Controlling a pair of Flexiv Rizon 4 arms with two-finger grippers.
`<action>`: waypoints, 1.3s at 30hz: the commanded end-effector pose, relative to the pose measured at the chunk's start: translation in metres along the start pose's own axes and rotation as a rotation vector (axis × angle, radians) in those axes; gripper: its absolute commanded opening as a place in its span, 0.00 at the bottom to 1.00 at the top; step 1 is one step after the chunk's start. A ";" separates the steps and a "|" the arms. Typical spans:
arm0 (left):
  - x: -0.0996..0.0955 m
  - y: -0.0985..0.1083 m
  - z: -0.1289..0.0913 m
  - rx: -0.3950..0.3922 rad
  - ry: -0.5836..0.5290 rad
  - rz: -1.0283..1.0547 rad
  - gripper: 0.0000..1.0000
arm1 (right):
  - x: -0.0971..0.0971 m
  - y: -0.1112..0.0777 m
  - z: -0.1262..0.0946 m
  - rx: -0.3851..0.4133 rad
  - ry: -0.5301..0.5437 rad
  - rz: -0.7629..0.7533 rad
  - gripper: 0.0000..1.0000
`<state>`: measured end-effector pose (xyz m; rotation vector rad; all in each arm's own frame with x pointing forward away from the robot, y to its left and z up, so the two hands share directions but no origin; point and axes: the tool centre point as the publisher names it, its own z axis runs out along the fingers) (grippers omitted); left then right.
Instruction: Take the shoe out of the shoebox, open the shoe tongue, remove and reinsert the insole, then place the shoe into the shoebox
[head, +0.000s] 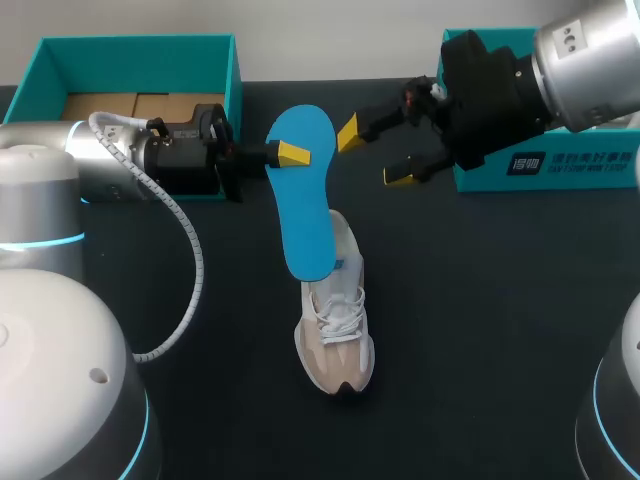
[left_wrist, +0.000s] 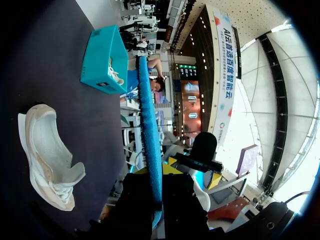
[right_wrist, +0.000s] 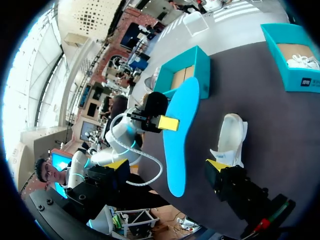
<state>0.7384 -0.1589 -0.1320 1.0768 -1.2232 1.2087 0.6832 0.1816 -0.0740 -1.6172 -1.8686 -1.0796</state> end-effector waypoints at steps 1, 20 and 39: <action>0.000 0.001 0.000 0.000 -0.002 0.000 0.00 | 0.017 0.008 0.003 0.000 -0.278 -0.002 1.00; 0.000 0.001 0.000 0.000 -0.002 0.000 0.00 | 0.026 0.020 0.024 0.088 -1.011 -0.150 1.00; 0.000 0.001 0.000 0.000 -0.002 0.000 0.00 | 0.052 0.028 0.038 0.040 -0.896 0.021 1.00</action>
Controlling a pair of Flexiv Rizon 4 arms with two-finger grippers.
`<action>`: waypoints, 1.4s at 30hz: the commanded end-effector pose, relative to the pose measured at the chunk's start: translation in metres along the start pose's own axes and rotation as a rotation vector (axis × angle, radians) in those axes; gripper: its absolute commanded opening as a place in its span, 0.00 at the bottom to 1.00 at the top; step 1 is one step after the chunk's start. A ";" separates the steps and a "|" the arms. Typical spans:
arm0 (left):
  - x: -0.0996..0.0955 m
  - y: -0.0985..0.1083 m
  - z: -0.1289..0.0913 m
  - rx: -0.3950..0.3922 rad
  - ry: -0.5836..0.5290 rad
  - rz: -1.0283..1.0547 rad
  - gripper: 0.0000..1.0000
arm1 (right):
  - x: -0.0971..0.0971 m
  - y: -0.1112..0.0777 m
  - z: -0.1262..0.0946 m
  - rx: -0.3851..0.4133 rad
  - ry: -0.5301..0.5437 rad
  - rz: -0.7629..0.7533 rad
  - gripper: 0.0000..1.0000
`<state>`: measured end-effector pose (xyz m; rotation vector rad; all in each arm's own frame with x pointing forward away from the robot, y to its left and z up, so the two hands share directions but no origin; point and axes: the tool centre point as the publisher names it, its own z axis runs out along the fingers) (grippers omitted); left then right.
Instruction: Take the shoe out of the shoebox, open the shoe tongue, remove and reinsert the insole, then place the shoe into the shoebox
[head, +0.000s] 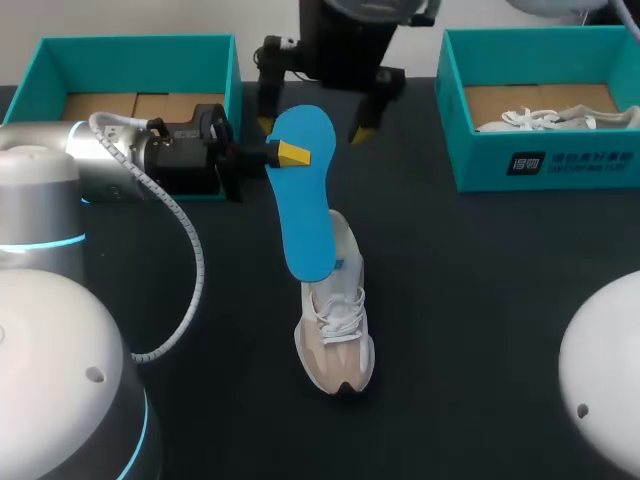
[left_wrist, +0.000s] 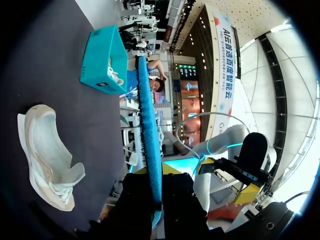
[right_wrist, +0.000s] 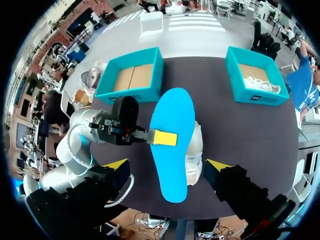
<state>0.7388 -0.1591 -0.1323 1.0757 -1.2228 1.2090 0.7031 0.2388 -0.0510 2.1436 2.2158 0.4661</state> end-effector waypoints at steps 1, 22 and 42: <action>0.000 0.001 0.000 0.001 -0.003 0.000 0.00 | 0.006 0.002 0.000 0.001 -0.190 0.001 1.00; 0.000 0.001 0.000 0.001 -0.003 0.000 0.00 | 0.004 0.002 0.012 0.013 -0.201 -0.023 1.00; 0.000 0.001 0.000 0.001 -0.003 0.000 0.00 | 0.012 -0.004 0.025 -0.004 -0.244 -0.051 1.00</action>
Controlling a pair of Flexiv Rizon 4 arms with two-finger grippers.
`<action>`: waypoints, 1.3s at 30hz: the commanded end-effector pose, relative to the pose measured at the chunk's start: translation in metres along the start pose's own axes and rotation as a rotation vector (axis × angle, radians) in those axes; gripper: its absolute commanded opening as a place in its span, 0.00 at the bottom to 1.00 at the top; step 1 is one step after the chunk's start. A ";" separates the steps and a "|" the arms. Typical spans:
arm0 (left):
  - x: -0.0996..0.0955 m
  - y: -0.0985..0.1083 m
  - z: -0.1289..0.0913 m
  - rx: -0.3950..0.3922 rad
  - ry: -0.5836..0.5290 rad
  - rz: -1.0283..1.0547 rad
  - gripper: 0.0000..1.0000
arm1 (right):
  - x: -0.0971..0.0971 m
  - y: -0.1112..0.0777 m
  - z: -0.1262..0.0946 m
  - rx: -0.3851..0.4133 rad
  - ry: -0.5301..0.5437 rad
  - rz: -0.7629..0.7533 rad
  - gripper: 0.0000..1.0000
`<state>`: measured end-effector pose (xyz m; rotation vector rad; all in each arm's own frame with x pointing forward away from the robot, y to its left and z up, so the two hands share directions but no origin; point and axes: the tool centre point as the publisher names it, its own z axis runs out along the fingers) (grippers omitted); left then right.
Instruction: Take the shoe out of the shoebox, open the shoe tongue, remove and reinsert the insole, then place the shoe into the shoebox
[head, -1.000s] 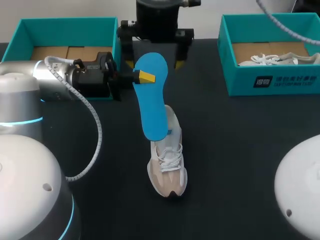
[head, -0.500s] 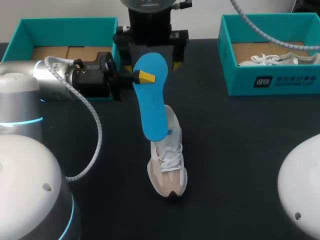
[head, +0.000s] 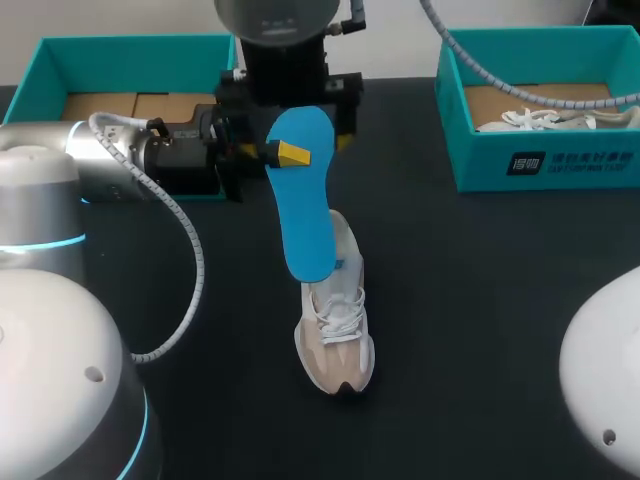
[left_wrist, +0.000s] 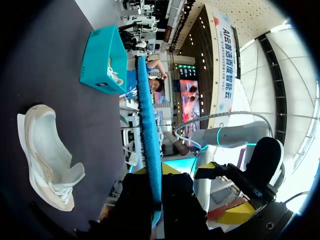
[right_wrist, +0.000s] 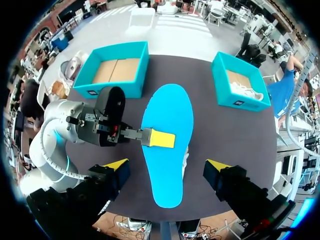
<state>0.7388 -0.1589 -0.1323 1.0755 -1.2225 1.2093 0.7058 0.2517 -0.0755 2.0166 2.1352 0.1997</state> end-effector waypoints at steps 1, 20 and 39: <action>0.000 0.001 0.000 0.001 -0.003 0.000 0.00 | 0.004 -0.001 -0.002 -0.004 -0.009 0.001 1.00; 0.000 0.001 0.000 0.001 -0.003 0.000 0.00 | -0.006 -0.003 -0.001 0.003 0.076 -0.004 1.00; 0.000 0.001 0.000 0.001 -0.003 0.000 0.00 | -0.056 -0.011 -0.005 -0.002 0.468 0.015 1.00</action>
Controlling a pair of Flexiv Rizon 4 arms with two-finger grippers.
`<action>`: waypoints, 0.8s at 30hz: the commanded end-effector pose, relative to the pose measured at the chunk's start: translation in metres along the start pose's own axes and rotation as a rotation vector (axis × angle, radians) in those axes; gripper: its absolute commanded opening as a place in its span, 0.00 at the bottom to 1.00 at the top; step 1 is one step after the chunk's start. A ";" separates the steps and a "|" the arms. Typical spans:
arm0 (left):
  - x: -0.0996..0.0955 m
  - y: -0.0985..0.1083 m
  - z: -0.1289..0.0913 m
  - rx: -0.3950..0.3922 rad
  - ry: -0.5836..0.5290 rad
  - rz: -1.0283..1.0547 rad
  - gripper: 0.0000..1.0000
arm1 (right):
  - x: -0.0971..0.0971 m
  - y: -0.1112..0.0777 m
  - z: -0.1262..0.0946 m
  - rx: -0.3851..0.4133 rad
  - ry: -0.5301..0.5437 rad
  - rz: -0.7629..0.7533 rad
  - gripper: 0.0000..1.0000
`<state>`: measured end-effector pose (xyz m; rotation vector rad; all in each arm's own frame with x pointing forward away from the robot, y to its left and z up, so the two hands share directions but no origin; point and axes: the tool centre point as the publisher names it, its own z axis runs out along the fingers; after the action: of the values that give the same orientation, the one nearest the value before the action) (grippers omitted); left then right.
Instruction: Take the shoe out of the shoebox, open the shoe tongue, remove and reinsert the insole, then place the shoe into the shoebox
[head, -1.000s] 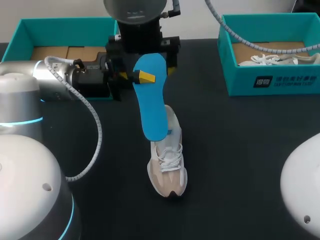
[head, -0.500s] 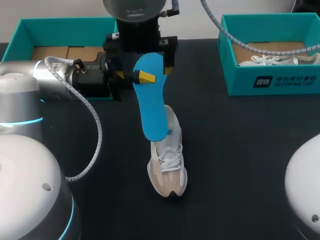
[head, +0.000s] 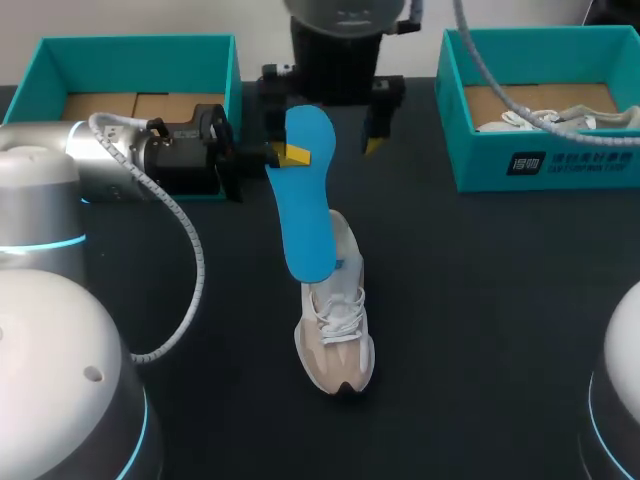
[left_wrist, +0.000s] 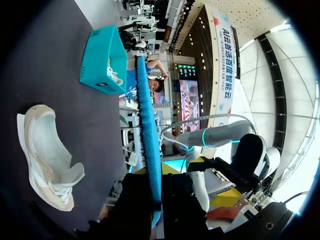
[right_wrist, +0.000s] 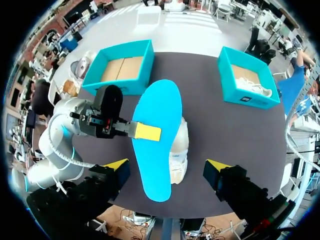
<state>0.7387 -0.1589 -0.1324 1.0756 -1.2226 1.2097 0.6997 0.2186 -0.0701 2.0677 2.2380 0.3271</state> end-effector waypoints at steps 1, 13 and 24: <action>0.000 0.001 0.000 0.000 -0.003 0.000 0.00 | -0.029 -0.006 0.000 -0.029 0.367 0.015 1.00; 0.000 0.001 0.000 0.000 -0.003 0.000 0.00 | -0.055 -0.008 0.008 -0.045 0.603 0.030 1.00; 0.000 0.001 0.000 0.000 -0.003 0.000 0.00 | -0.056 -0.007 0.022 -0.043 0.783 0.023 1.00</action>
<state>0.7386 -0.1588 -0.1324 1.0757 -1.2229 1.2096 0.7034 0.1671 -0.0896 2.1620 2.3582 0.7343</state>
